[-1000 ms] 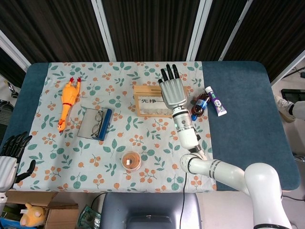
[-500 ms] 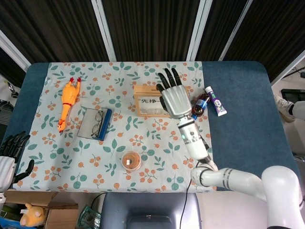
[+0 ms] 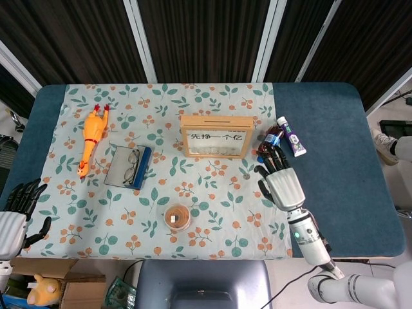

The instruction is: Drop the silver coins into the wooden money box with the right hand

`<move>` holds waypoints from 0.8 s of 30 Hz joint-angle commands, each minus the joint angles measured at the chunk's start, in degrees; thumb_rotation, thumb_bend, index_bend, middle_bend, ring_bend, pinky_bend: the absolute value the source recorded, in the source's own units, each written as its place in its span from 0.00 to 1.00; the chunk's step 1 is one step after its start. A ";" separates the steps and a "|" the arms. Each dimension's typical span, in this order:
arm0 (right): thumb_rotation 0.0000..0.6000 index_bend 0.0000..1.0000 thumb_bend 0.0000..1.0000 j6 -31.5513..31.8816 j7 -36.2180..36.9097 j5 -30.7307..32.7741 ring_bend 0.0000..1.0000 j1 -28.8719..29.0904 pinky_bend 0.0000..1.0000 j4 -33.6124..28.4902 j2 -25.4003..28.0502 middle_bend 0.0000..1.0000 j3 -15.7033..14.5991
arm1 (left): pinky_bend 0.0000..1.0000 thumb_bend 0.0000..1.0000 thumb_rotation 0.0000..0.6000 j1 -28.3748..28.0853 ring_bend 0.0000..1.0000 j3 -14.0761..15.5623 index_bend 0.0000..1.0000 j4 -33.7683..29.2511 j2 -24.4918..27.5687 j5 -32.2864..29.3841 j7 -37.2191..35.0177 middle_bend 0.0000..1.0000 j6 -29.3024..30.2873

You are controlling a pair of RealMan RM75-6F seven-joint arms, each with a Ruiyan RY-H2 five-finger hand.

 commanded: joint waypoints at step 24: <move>1.00 0.55 0.59 -16.00 7.80 2.34 0.06 2.22 0.14 38.84 -24.73 0.26 8.58 | 0.00 0.45 1.00 0.46 0.00 -0.18 0.00 0.28 0.69 -0.22 -2.14 0.00 0.96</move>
